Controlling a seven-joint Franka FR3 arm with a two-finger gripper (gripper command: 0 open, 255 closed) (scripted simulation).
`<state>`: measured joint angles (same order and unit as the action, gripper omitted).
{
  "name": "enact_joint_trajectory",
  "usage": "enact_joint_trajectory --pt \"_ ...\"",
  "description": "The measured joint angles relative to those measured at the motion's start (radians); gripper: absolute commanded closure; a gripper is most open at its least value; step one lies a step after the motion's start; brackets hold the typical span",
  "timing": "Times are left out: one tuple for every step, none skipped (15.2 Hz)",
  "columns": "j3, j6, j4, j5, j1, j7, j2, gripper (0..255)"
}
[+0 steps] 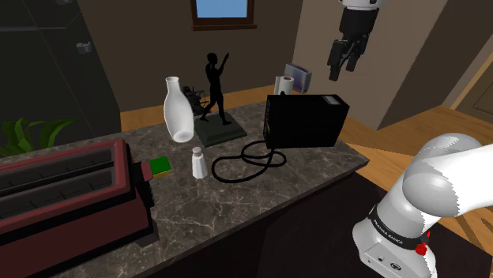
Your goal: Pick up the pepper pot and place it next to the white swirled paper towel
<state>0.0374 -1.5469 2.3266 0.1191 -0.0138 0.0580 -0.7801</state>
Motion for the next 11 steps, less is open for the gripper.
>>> enact_joint_trajectory --pt "0.0 0.0 0.0 0.0 0.0 0.0 0.0 0" --pt "-0.01 -0.01 0.006 -0.007 -0.003 -0.013 0.004 0" --pt "-0.024 -0.021 0.012 -0.016 -0.007 -0.032 0.011 0" --pt "-0.043 -0.036 0.016 -0.028 -0.013 -0.056 0.023 0" --pt "-0.06 -0.057 0.032 -0.039 -0.018 -0.08 0.029 0" --pt "-0.073 -0.074 0.036 -0.047 -0.021 -0.098 0.042 0" --pt "-0.092 -0.091 0.044 -0.058 -0.027 -0.123 0.053 0" --pt "-0.113 -0.107 0.048 -0.071 -0.033 -0.15 0.065 0" --pt "-0.13 -0.128 0.045 -0.079 -0.036 -0.173 0.089 0" --pt "-0.151 -0.148 0.053 -0.091 -0.043 -0.2 0.102 0" --pt "-0.17 -0.165 0.051 -0.1 -0.048 -0.226 0.121 0"
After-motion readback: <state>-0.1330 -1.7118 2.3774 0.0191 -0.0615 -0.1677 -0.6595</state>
